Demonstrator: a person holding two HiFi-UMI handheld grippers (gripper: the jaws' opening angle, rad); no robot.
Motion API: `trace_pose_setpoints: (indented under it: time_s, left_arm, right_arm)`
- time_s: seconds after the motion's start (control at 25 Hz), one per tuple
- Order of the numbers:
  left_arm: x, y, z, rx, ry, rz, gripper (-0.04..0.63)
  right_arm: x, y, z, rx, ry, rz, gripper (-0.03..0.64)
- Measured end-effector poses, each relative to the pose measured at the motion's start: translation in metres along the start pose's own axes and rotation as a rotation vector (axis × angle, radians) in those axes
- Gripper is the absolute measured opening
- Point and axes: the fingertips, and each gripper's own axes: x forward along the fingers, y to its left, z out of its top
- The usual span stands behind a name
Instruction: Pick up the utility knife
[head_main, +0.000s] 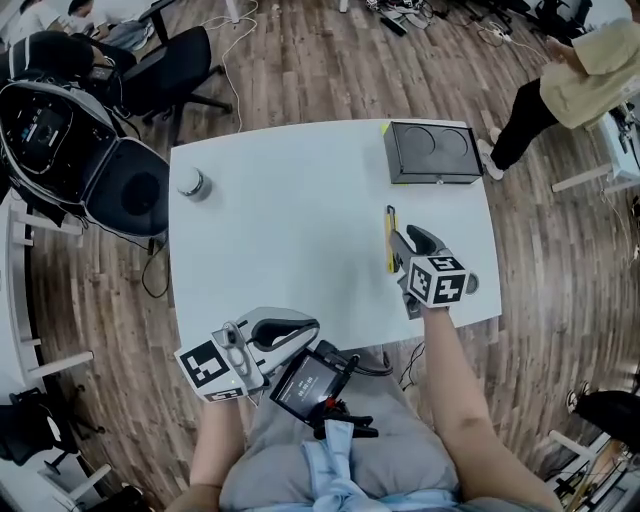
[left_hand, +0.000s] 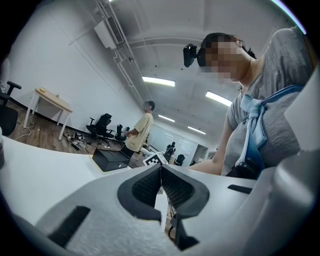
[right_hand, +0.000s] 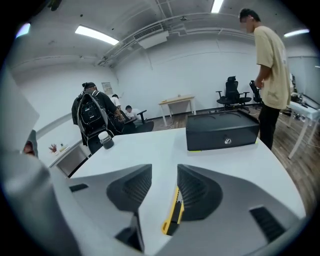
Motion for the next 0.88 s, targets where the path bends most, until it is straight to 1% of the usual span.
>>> trace_pose_setpoints:
  time_s: [0.24, 0.4, 0.88]
  left_arm:
    - [0.005, 0.005, -0.005, -0.042, 0.013, -0.001, 0.018]
    - [0.01, 0.009, -0.007, -0.037, 0.015, -0.009, 0.017]
    - [0.025, 0.027, -0.015, -0.078, 0.04, -0.015, 0.018]
  right_arm:
    - [0.018, -0.01, -0.009, 0.009, 0.04, -0.022, 0.135]
    - [0.027, -0.015, -0.015, 0.018, 0.065, -0.026, 0.135]
    - [0.051, -0.027, -0.016, 0.03, 0.097, -0.021, 0.135]
